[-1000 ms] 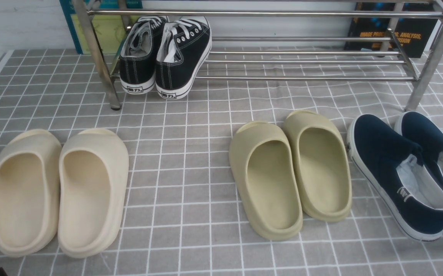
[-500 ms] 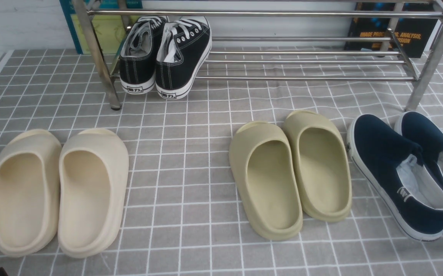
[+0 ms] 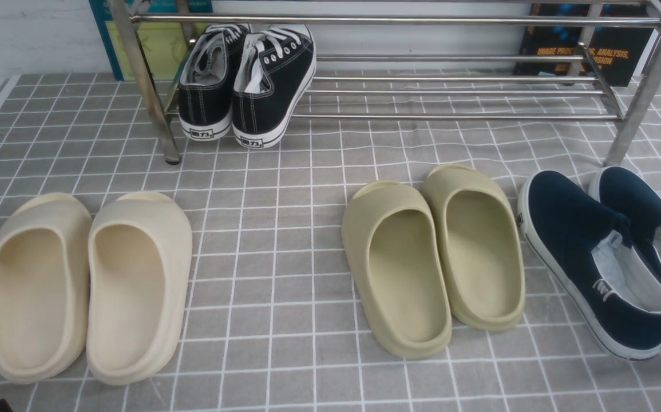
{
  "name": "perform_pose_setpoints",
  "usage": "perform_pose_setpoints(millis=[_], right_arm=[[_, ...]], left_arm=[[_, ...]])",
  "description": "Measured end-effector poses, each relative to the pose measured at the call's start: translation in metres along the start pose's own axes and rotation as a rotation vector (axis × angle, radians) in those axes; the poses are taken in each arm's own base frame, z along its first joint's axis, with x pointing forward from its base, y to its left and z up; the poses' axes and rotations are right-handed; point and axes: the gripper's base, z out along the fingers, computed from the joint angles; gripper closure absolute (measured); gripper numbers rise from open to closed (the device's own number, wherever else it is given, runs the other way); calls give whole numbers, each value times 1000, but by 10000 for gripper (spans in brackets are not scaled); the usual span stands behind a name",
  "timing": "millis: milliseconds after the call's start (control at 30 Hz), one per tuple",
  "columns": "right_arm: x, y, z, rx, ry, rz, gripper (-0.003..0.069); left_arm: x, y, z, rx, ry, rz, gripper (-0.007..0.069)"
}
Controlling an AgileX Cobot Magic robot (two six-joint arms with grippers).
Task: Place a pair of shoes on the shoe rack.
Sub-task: Use the right arm to grab the shoe closest to it
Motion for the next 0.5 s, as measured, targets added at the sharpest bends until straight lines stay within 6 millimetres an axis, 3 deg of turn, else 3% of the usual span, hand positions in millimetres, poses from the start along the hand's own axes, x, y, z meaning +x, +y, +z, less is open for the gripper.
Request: perform_pose_setpoints(millis=[200, 500], right_arm=[[-8, 5, -1, -64, -85, 135, 420], [-11, 6, -1, -75, -111, 156, 420]], left_arm=[[0, 0, 0, 0, 0, 0, 499], [0, 0, 0, 0, 0, 0, 493]])
